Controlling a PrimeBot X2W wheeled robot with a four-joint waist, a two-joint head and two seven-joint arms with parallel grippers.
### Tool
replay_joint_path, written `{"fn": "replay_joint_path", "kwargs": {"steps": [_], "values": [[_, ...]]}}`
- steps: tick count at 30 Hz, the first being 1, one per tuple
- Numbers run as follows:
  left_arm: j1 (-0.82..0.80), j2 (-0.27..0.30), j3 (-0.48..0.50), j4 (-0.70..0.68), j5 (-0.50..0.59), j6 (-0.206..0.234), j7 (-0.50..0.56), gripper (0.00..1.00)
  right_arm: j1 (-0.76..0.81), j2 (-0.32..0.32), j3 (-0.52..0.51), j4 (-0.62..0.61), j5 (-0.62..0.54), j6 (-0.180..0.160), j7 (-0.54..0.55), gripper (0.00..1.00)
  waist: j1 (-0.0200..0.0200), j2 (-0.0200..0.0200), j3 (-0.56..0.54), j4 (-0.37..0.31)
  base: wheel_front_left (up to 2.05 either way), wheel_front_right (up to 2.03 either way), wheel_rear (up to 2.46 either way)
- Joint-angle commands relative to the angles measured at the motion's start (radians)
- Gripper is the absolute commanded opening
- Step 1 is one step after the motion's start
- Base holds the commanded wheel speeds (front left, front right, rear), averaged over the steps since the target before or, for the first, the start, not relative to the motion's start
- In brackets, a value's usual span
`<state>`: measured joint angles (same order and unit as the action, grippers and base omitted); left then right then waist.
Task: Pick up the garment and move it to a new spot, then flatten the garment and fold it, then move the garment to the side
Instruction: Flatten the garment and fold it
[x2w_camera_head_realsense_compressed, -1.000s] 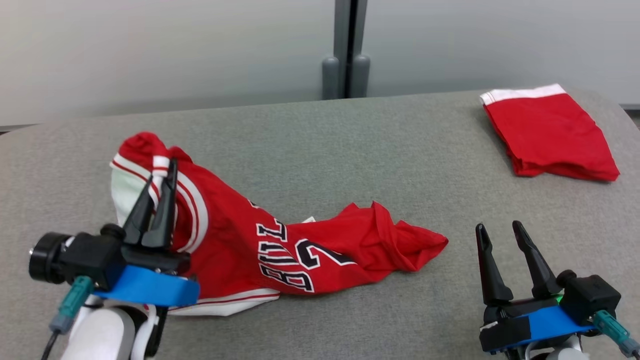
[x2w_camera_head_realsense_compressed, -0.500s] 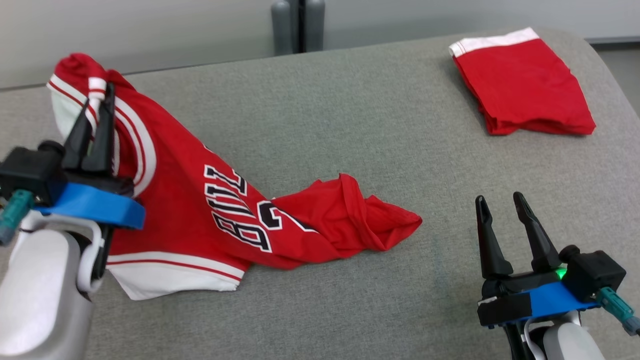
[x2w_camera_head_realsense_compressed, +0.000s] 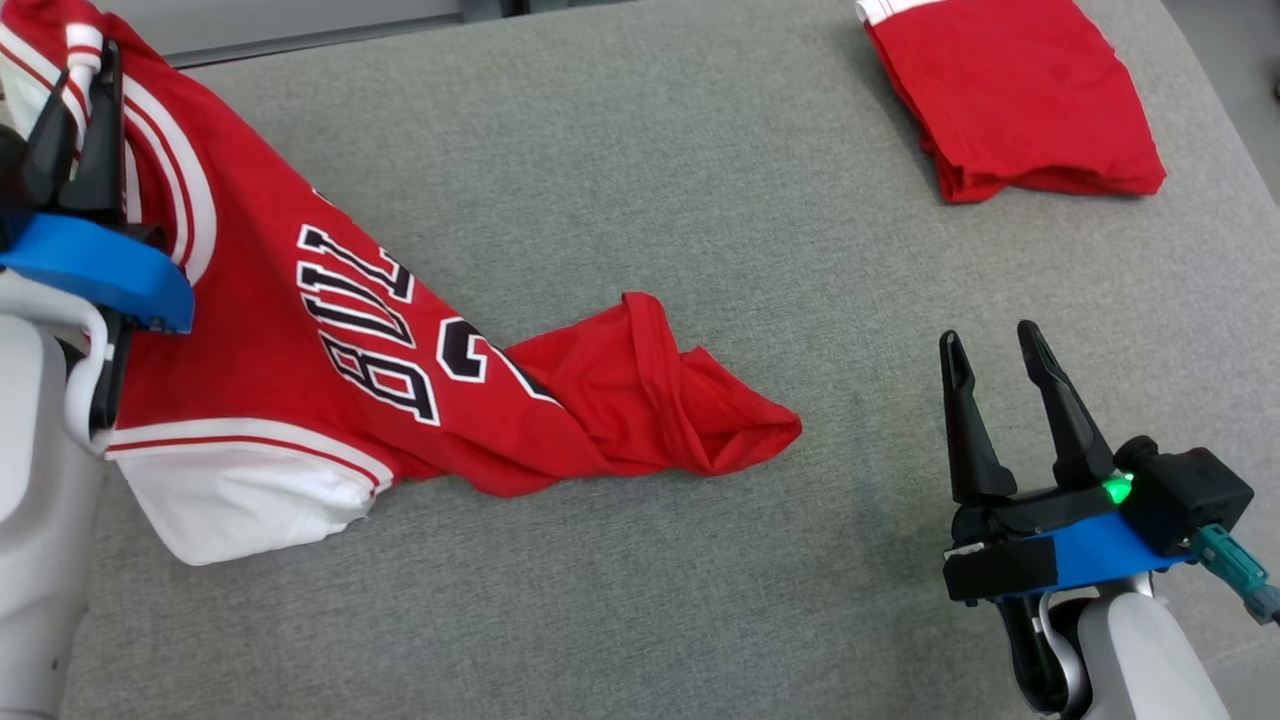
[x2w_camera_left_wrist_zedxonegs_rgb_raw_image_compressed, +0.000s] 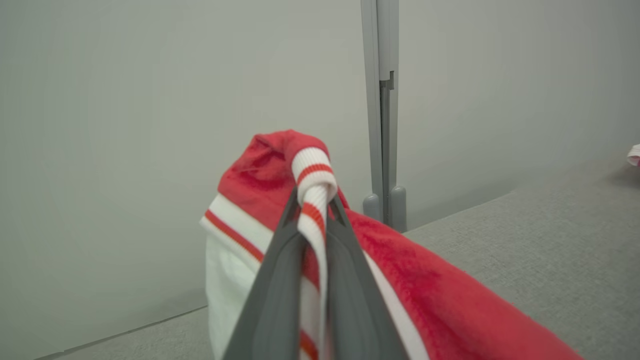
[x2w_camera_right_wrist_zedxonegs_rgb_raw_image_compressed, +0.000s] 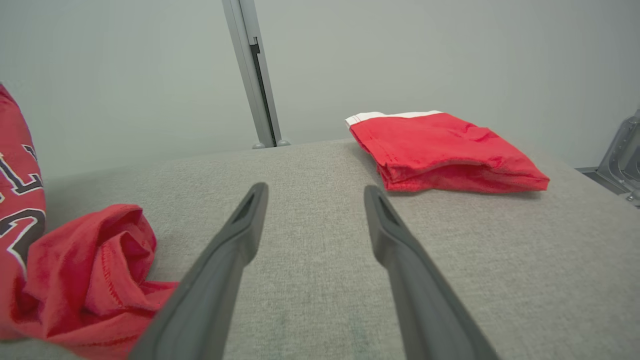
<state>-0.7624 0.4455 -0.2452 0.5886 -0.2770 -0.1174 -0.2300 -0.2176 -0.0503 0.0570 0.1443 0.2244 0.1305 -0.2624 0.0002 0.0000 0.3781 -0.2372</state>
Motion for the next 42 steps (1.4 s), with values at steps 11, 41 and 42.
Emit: {"fn": "replay_joint_path", "kwargs": {"steps": [11, 41, 42], "values": [[-0.155, -0.001, -0.03, 0.259, 0.01, -0.012, -0.035, 1.0, -0.022, 0.0, 0.006, -0.004, 0.0, 0.001, -0.003, 1.0, -0.0002, 0.0, 0.04, -0.043, 0.0, 0.0, 0.0], [0.5, -0.207, 0.244, -0.317, 0.082, 0.031, -0.035, 1.0, 0.068, 0.0, -0.008, 0.038, -0.003, 0.001, -0.003, 1.0, -0.0002, 0.0, -0.142, 0.128, 0.0, 0.0, 0.0], [0.511, -0.212, 0.246, -0.311, 0.086, 0.028, -0.035, 1.0, 0.068, 0.0, -0.008, 0.039, -0.003, 0.001, -0.003, 1.0, -0.0002, 0.0, -0.143, 0.13, 0.0, 0.0, 0.0]]}}
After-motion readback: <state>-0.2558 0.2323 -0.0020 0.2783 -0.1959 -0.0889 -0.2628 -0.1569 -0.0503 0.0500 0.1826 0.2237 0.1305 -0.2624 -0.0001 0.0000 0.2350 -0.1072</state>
